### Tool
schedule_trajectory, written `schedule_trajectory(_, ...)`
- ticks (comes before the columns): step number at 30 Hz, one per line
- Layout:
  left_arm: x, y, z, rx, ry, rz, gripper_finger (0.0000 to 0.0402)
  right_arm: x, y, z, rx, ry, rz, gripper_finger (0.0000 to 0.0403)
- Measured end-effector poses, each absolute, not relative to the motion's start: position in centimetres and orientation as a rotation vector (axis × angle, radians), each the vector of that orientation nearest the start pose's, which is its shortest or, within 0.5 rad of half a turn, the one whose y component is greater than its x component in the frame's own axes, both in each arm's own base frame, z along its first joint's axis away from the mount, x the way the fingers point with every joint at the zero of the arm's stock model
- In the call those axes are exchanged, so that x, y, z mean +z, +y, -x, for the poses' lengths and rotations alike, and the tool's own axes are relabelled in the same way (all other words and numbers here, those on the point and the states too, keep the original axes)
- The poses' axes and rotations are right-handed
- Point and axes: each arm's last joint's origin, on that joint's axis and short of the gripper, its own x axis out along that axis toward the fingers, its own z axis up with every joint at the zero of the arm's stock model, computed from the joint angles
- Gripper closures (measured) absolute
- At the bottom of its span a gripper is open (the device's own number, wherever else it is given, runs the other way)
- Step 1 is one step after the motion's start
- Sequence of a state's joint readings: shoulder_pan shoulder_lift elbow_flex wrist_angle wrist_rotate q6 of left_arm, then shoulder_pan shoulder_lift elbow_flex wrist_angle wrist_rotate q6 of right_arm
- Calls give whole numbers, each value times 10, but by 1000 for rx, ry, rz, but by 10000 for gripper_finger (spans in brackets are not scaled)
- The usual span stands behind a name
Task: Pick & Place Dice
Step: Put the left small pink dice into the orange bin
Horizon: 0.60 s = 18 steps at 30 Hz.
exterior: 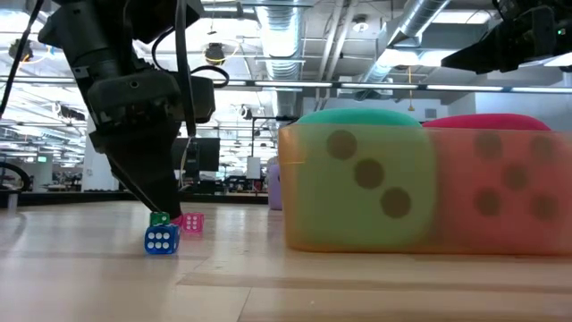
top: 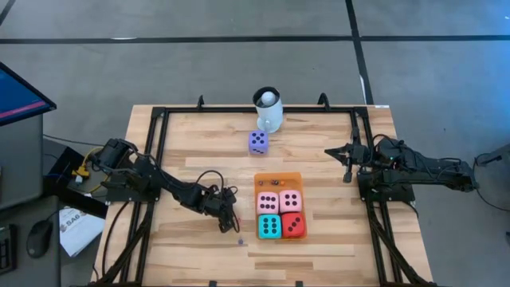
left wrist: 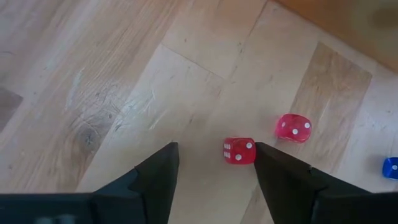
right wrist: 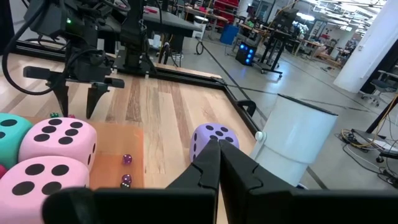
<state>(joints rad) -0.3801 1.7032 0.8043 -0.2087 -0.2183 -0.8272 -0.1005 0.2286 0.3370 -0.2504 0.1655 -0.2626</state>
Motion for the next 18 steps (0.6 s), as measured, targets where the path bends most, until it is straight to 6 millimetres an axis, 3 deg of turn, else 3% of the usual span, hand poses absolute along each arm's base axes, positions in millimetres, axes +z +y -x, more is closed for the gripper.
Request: schedule_trajectory(18,124,-104,-279,293,1029,423,279,236,-14,-94,-245,176,265,403)
